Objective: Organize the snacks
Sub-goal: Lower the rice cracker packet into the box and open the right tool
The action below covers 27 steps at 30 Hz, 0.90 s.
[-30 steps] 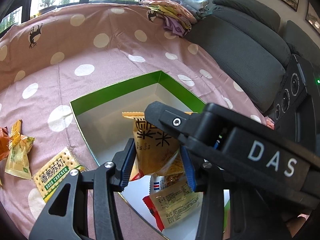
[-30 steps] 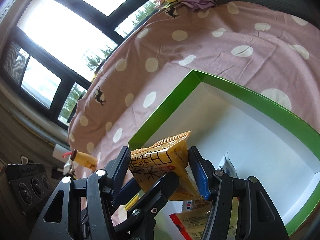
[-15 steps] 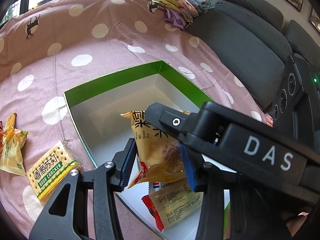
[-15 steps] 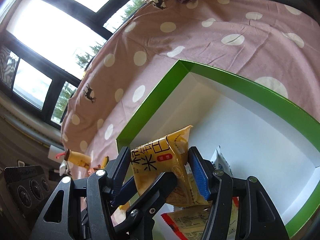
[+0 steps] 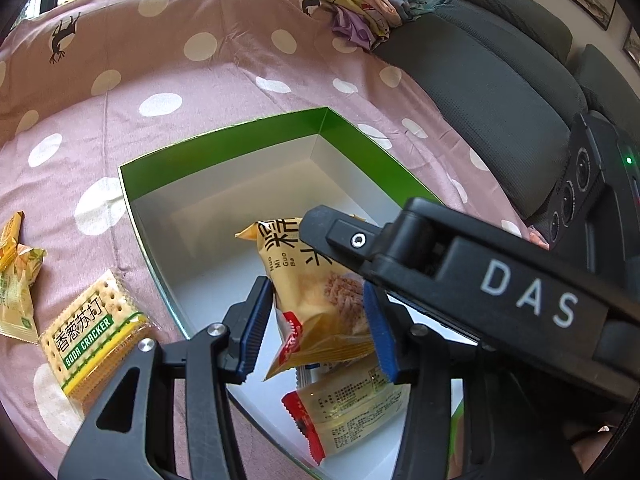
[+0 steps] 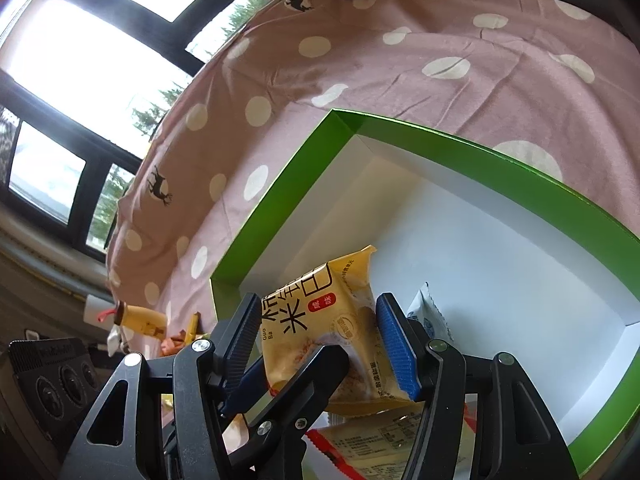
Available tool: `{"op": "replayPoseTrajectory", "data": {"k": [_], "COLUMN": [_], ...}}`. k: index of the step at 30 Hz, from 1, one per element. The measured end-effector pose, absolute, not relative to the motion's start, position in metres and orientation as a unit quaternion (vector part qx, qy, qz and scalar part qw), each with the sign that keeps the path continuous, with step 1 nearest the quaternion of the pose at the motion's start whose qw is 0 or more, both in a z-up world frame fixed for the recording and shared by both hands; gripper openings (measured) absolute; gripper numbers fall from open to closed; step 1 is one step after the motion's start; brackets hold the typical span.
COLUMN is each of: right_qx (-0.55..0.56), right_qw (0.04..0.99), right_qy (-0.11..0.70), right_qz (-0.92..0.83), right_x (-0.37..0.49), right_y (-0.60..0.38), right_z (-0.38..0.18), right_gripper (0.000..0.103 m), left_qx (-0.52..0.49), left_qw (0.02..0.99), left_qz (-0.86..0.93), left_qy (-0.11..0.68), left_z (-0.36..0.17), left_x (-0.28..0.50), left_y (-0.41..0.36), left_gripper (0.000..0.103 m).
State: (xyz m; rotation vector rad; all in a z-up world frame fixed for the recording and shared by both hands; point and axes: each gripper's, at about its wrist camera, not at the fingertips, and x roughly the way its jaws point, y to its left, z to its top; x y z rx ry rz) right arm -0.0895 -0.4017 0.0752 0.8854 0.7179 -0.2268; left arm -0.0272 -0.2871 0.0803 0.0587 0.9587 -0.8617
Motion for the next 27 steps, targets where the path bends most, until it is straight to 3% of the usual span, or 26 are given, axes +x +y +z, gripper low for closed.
{"op": "replayPoseTrajectory", "data": {"k": [8,27], "right_qx": [0.417,0.380], "right_qw": [0.831,0.851], "right_qy": [0.344,0.330], "right_qz": [-0.131,-0.153], "right_x": [-0.092,-0.100], "right_y": [-0.405,-0.391], "right_z": [0.074,0.097], "right_gripper": [0.063,0.062], "left_qx": [0.042,0.010], "left_qw": [0.816,0.832], "left_qz": [-0.373,-0.370], "left_qy": [0.439,0.413], "left_z": [0.084,0.110], "left_x": [-0.031,-0.041], "left_y": [-0.282,-0.239], "left_gripper": [0.057,0.068]}}
